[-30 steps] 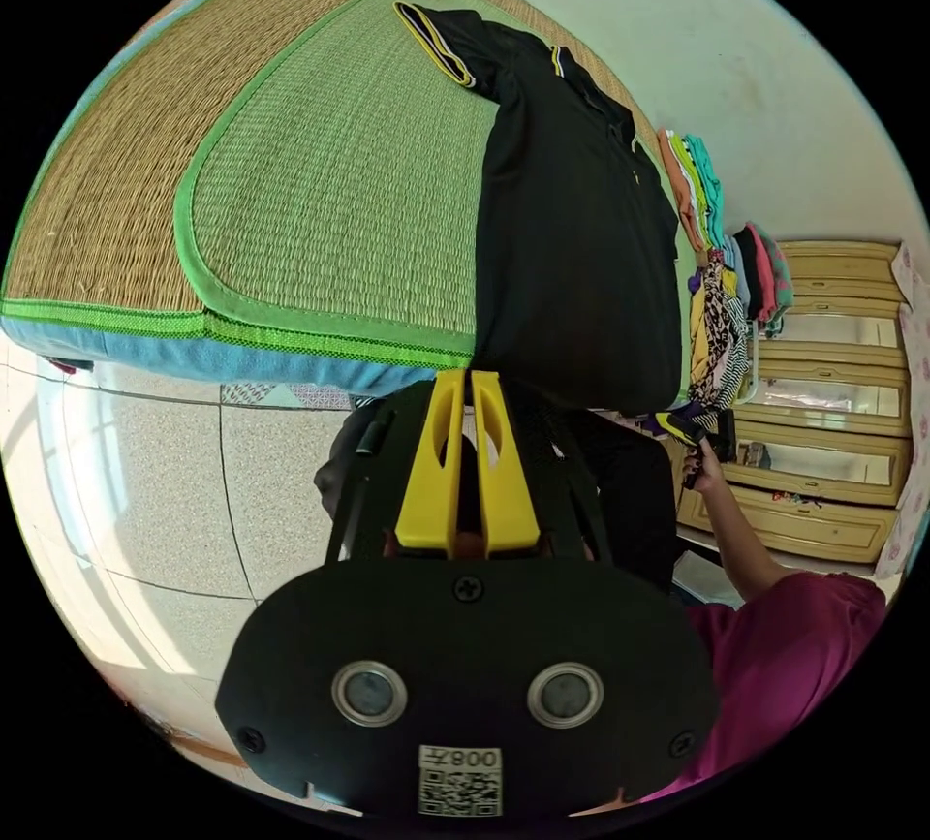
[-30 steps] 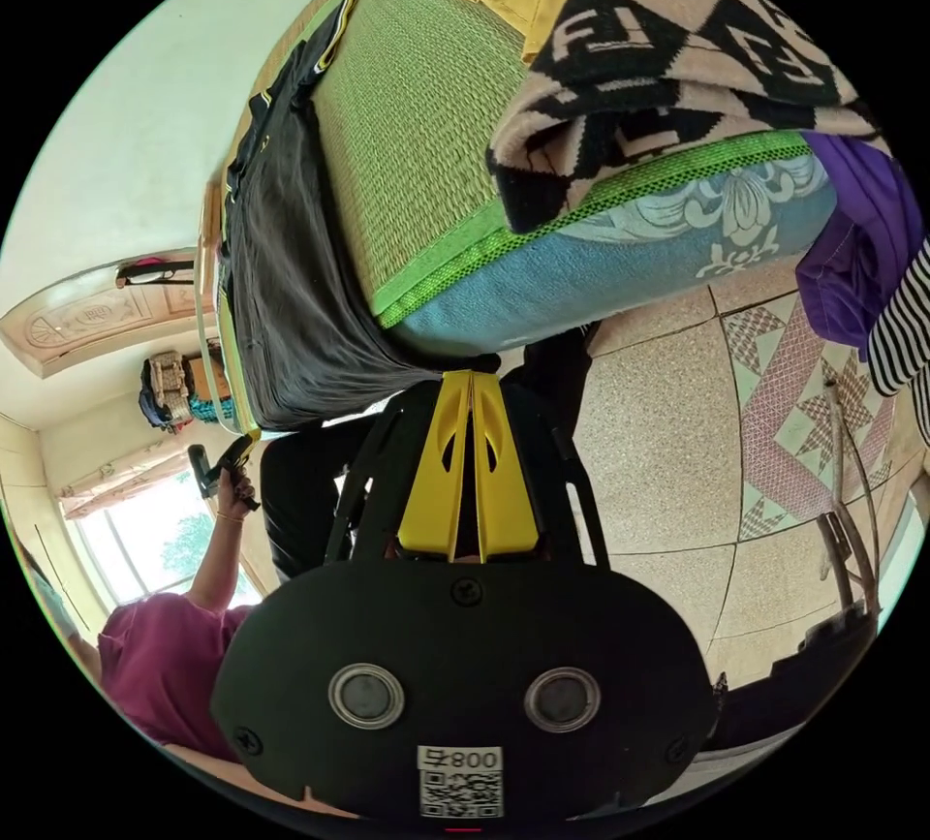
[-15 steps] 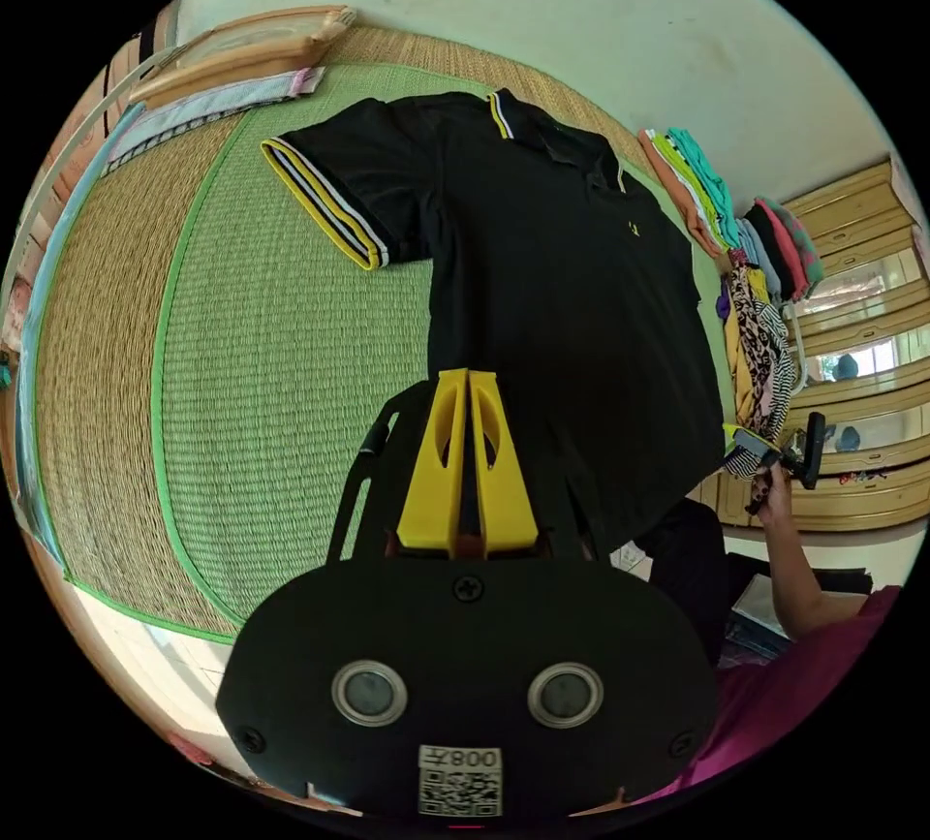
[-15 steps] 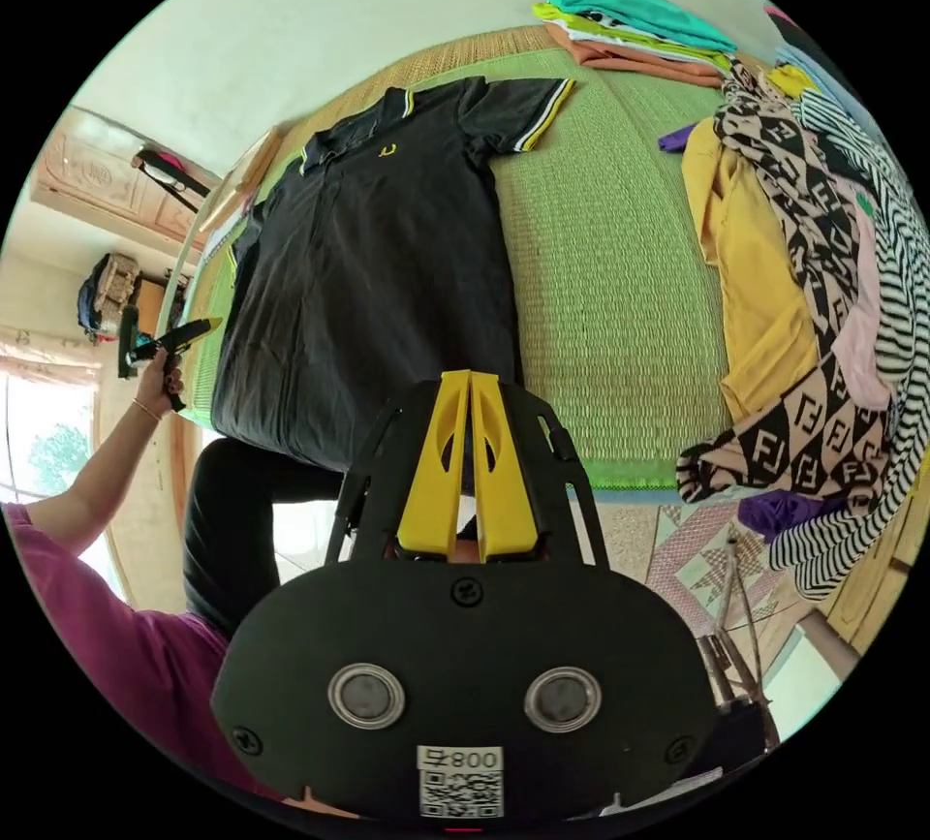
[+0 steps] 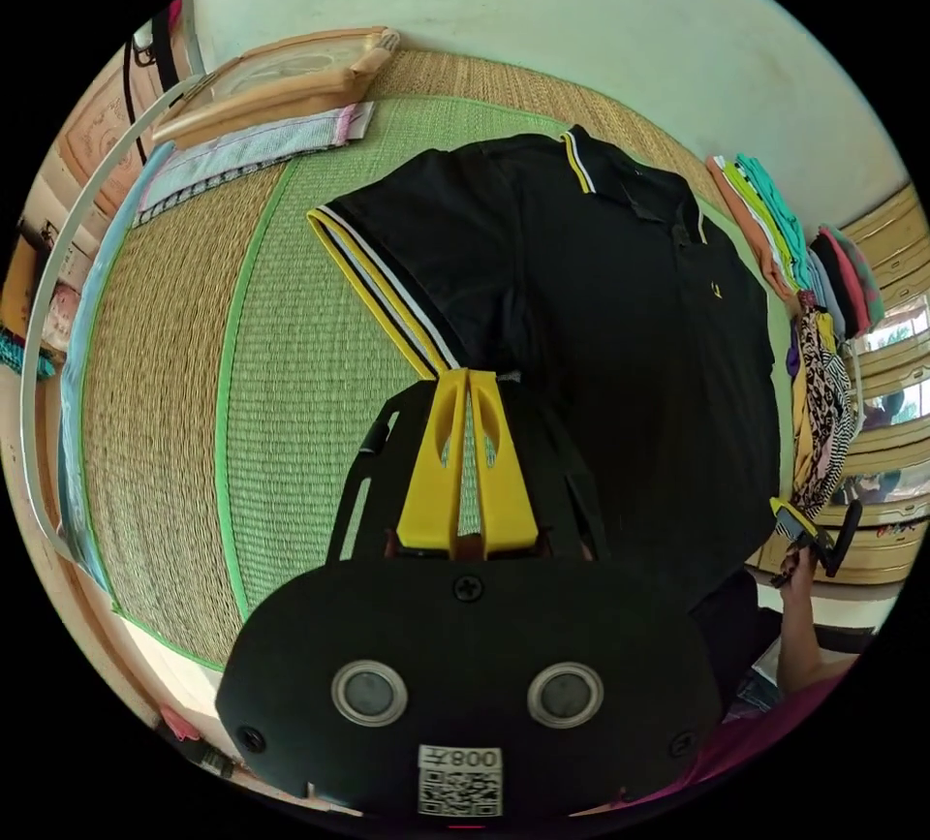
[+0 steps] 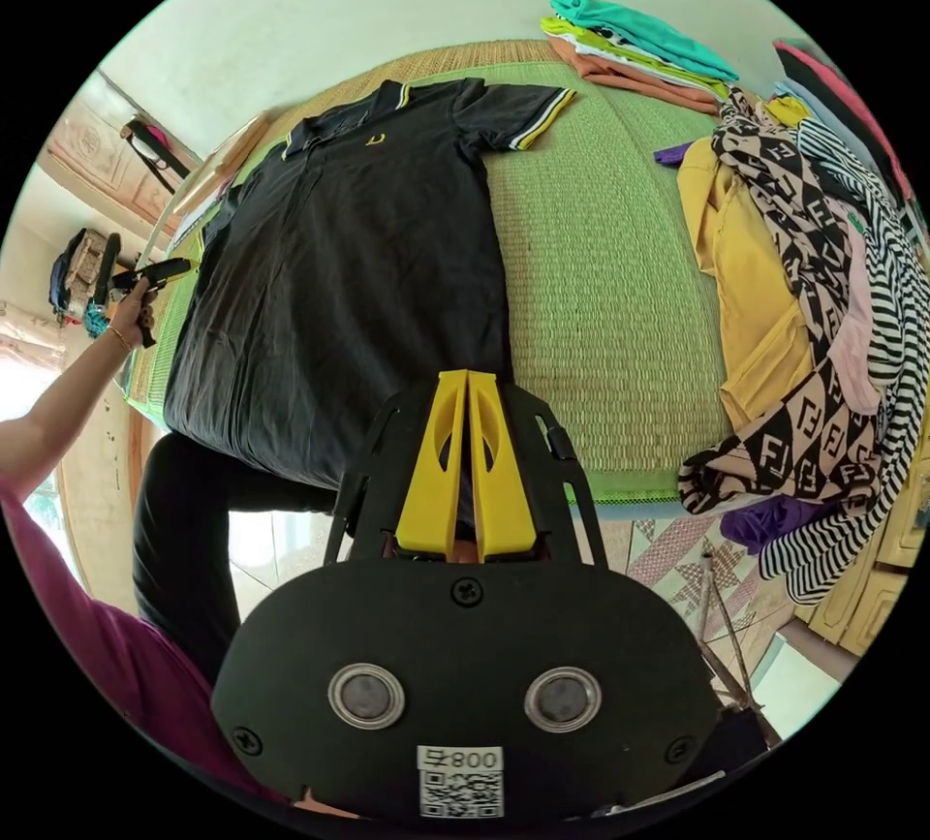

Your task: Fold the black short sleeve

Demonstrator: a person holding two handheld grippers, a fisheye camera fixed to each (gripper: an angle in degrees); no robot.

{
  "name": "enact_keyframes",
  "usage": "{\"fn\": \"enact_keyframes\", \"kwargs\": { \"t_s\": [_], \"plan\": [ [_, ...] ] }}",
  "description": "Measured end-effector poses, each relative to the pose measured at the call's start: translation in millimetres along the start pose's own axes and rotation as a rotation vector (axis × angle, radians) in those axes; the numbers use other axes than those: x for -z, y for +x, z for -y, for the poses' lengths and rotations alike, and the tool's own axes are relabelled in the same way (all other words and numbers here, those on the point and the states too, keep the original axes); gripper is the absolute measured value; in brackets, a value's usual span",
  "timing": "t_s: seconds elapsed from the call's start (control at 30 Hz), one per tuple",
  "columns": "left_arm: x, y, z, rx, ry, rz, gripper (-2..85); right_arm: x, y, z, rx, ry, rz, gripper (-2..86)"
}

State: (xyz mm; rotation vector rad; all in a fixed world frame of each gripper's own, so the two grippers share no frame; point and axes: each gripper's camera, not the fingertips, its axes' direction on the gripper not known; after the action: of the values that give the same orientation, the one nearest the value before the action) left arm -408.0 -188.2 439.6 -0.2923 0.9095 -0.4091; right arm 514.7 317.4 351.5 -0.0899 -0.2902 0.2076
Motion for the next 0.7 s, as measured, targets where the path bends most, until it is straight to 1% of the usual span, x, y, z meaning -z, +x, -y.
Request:
{"fn": "enact_keyframes", "kwargs": {
  "t_s": [0.07, 0.13, 0.23, 0.3, 0.43, 0.57, 0.63, 0.7],
  "plan": [
    [-6.0, 3.8, 5.6, 0.066, 0.021, -0.016, 0.1, 4.2, 6.3, 0.8, -0.046, 0.016, 0.029, -0.2],
    [-7.3, 10.9, 8.6, 0.078, 0.058, -0.04, 0.2, 12.2, 11.0, 1.9, -0.071, 0.069, 0.042, 0.1],
    [-4.7, 35.7, 18.0, 0.04, 0.147, -0.053, 0.3, 21.9, 15.3, 16.4, -0.09, 0.154, 0.045, 1.3],
    [-4.0, 57.0, 26.8, 0.011, 0.209, -0.085, 0.4, 22.1, 17.0, 42.4, -0.09, 0.205, 0.041, 4.2],
    [-25.2, 131.2, 60.5, -0.164, 0.232, -0.253, 1.3, 11.8, 18.3, 95.5, -0.07, 0.248, 0.049, 6.7],
    [-65.9, 229.4, 99.3, -0.394, 0.158, -0.427, 3.6, -4.8, 21.4, 151.5, -0.086, 0.26, 0.01, 7.5],
    [-83.9, 271.6, 114.4, -0.475, 0.139, -0.482, 4.7, -12.7, 22.4, 169.4, -0.09, 0.249, 0.011, 7.8],
    [-102.3, 312.6, 130.7, -0.542, 0.116, -0.528, 5.7, -27.4, 22.3, 186.5, -0.096, 0.212, -0.032, 8.0]
  ]
}}
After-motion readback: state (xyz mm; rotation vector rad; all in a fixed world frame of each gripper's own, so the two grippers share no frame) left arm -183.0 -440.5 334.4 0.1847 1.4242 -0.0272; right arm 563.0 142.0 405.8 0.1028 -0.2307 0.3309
